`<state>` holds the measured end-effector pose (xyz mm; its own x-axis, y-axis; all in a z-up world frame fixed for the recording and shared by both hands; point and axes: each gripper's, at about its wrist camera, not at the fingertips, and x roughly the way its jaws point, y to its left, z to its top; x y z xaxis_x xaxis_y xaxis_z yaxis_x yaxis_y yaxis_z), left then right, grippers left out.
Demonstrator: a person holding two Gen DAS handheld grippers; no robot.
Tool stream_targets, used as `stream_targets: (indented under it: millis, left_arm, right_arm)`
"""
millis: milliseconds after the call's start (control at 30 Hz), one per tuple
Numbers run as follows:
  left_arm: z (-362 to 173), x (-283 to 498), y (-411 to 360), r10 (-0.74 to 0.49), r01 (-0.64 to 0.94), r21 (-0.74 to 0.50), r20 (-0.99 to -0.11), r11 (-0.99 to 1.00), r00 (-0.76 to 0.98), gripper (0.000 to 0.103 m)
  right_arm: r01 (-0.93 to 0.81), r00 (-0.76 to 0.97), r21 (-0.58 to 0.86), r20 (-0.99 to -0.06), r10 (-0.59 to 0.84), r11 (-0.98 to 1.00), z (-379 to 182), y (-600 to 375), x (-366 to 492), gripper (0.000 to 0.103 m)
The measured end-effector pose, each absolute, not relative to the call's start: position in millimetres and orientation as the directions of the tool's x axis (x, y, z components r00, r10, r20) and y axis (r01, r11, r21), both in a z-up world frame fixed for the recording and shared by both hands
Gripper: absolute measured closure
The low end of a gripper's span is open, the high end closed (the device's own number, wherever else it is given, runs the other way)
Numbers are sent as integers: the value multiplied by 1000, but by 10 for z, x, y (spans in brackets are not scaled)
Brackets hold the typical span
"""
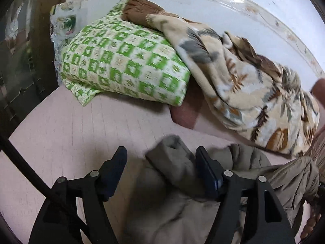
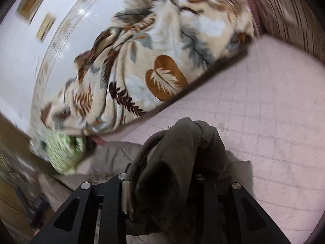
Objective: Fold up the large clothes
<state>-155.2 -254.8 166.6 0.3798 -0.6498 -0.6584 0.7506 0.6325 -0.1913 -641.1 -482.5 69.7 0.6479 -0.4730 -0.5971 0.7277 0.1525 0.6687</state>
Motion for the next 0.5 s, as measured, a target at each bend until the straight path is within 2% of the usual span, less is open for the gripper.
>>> stream_targets:
  millis: [167, 233, 267, 367, 500]
  left_arm:
    - [1791, -1396, -2322, -636, 725, -165, -632, 669, 443, 32]
    - [1859, -1441, -2236, -652, 735, -166, -613, 658, 446, 32]
    - [1896, -1486, -2209, -664, 744, -167, -602, 647, 442, 32]
    - [2001, -1777, -2156, -715, 802, -161, -575, 575, 397, 32]
    - [2004, -2508, -2217, -775, 903, -126, -570, 410, 272, 32]
  right_arm:
    - [627, 726, 775, -541, -424, 85, 638, -4902, -6585, 52]
    - [577, 751, 811, -479, -454, 99, 770, -4829, -6728, 35]
    - [566, 752, 818, -461, -471, 103, 841, -4791, -6767, 32]
    - [554, 752, 816, -406, -519, 165, 1131, -4621, -6947, 30]
    - [649, 740, 690, -473, -477, 322, 1413, -4254, -6683, 30]
